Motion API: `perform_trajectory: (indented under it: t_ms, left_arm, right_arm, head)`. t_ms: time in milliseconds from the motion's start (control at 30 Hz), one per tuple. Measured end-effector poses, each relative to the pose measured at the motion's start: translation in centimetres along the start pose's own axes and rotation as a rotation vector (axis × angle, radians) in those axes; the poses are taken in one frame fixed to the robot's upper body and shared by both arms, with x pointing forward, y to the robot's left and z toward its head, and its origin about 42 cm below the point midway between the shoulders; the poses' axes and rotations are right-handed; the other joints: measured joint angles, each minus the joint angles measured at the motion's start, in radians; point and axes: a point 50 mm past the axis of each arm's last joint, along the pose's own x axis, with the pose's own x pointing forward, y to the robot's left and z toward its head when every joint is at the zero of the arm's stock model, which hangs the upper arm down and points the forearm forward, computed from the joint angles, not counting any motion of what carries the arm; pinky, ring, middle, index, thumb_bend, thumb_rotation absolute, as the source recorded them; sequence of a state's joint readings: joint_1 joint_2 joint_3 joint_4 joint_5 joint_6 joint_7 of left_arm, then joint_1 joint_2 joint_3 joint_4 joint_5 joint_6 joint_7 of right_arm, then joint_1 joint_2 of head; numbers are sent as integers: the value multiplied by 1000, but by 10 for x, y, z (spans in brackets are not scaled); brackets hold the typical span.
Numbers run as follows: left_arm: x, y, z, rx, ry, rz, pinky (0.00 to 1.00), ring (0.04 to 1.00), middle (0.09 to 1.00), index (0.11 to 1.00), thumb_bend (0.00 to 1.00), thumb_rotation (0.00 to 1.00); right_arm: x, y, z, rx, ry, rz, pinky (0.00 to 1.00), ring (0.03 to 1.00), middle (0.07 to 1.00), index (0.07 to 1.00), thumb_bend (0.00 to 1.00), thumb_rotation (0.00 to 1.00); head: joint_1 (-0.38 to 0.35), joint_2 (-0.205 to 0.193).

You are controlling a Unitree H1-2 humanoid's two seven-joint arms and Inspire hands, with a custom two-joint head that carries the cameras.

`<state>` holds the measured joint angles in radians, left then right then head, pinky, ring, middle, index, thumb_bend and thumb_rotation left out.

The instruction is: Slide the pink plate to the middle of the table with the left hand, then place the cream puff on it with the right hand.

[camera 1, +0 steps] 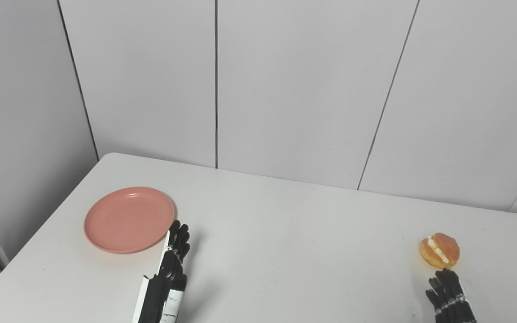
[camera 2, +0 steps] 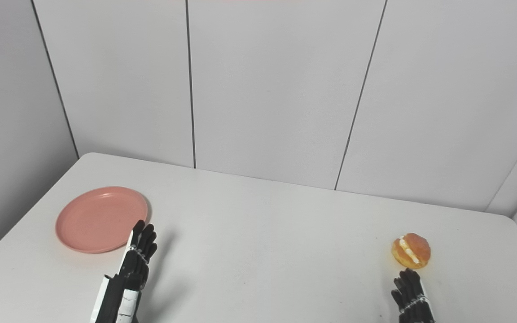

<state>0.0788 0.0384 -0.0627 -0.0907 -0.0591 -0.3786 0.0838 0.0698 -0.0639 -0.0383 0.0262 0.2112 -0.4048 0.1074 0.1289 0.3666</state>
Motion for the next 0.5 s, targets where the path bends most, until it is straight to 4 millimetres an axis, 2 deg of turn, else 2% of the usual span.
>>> perform_trajectory:
  t_ms: [100, 233, 367, 500]
  left_arm:
    - [19, -8, 5, -69, 18, 9, 1000, 963, 972, 983, 904, 924]
    - [51, -8, 30, -104, -50, -7, 1000, 963, 970, 976, 907, 920]
    - [73, 15, 42, -86, -102, -16, 1000, 978, 974, 978, 916, 904]
    - [79, 44, 41, -65, -95, 1, 1000, 966, 952, 944, 922, 869]
  right_arm:
    - [2, 2, 0, 4, -5, -1, 949, 935, 935, 915, 855, 921]
    - [3, 4, 1, 10, -9, -4, 946, 930, 932, 912, 847, 920]
    - [4, 5, 1, 11, -12, -2, 942, 927, 932, 912, 848, 924]
    - [4, 4, 1, 4, -10, -1, 935, 920, 928, 909, 856, 924]
  head:
    - [0, 0]
    - [-2, 2]
    - [-5, 3]
    - [-6, 0]
